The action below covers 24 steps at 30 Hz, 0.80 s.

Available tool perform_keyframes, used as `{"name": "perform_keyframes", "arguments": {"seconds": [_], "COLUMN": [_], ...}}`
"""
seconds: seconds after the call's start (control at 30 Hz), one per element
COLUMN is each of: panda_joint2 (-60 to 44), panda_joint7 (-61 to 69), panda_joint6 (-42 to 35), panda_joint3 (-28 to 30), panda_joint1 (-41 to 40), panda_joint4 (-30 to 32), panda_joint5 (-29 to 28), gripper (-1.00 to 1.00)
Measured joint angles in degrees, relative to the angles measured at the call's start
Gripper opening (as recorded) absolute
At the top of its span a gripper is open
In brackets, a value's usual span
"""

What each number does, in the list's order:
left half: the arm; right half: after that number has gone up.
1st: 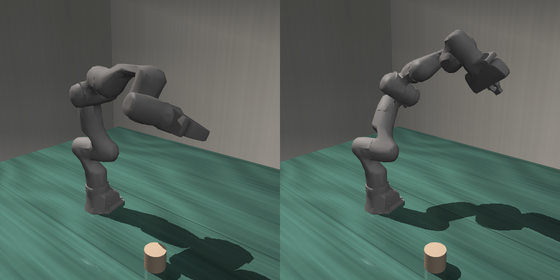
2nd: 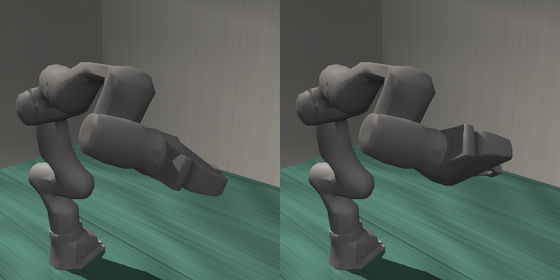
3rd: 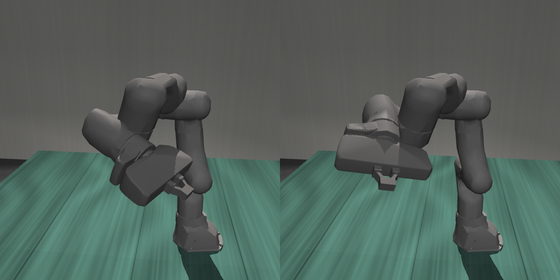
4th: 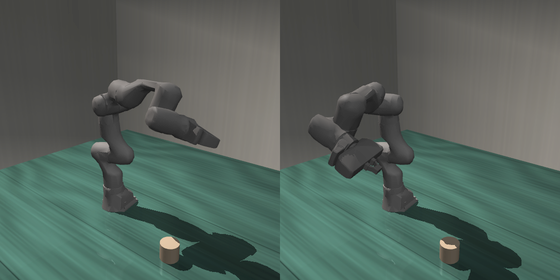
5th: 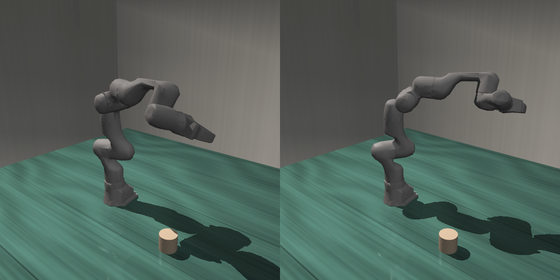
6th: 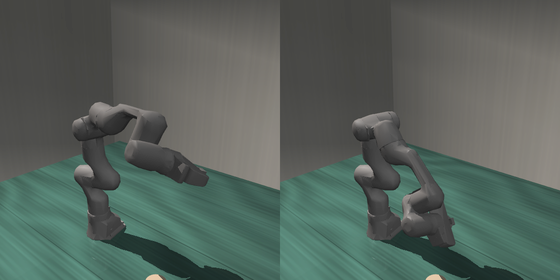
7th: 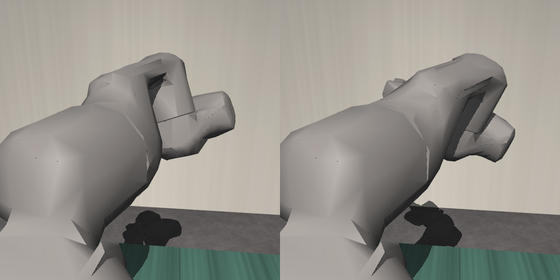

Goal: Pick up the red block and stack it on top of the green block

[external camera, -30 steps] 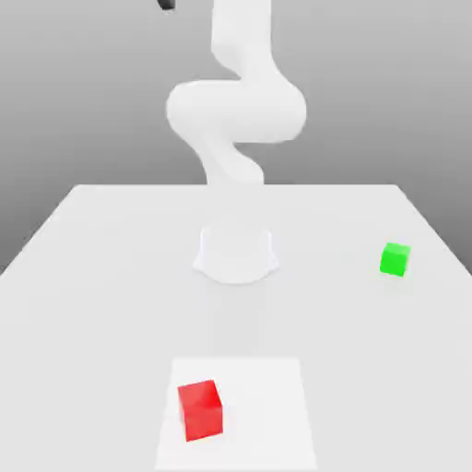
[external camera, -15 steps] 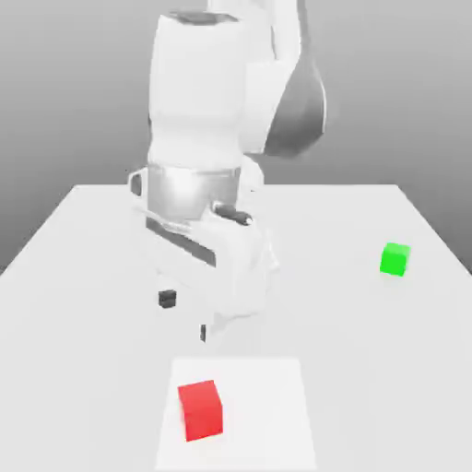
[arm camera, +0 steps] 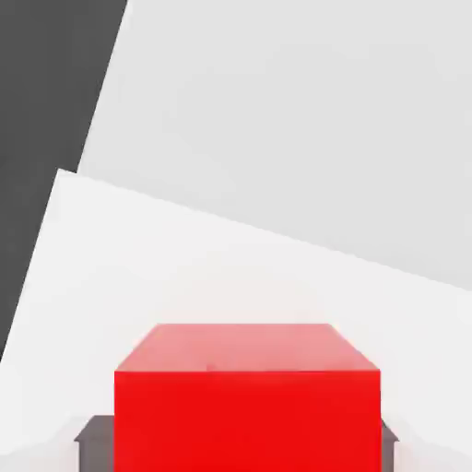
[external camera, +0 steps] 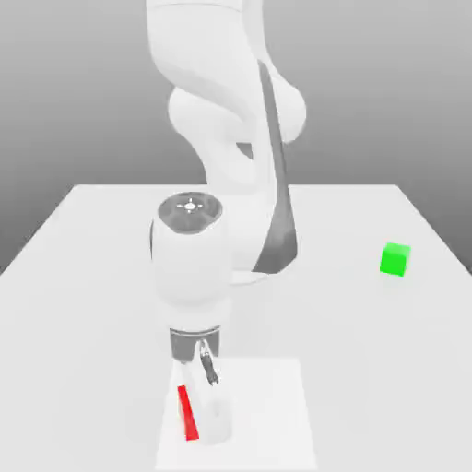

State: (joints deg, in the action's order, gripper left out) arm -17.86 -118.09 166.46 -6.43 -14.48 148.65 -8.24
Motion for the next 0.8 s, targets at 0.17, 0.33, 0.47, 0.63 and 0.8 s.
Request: {"name": "perform_keyframes", "arguments": {"seconds": [0.17,0.33,0.47,0.63,0.8], "panda_joint2": [5.0,14.2,20.3,27.1,32.8], "panda_joint7": [1.9,0.0,-8.1,-19.3,-30.8], "panda_joint6": [-4.2,-10.9,-14.2,-17.6,-20.1], "panda_joint3": [-1.7,-6.4,-10.9,-17.5,-26.0], "panda_joint1": [-1.1,3.5,14.0,22.1,31.2], "panda_joint4": [0.8,2.5,4.0,6.0,8.3], "panda_joint5": [2.6,8.8,15.1,21.9,28.4], "gripper": [-1.00,-1.00,-1.00,-1.00,-1.00]}}
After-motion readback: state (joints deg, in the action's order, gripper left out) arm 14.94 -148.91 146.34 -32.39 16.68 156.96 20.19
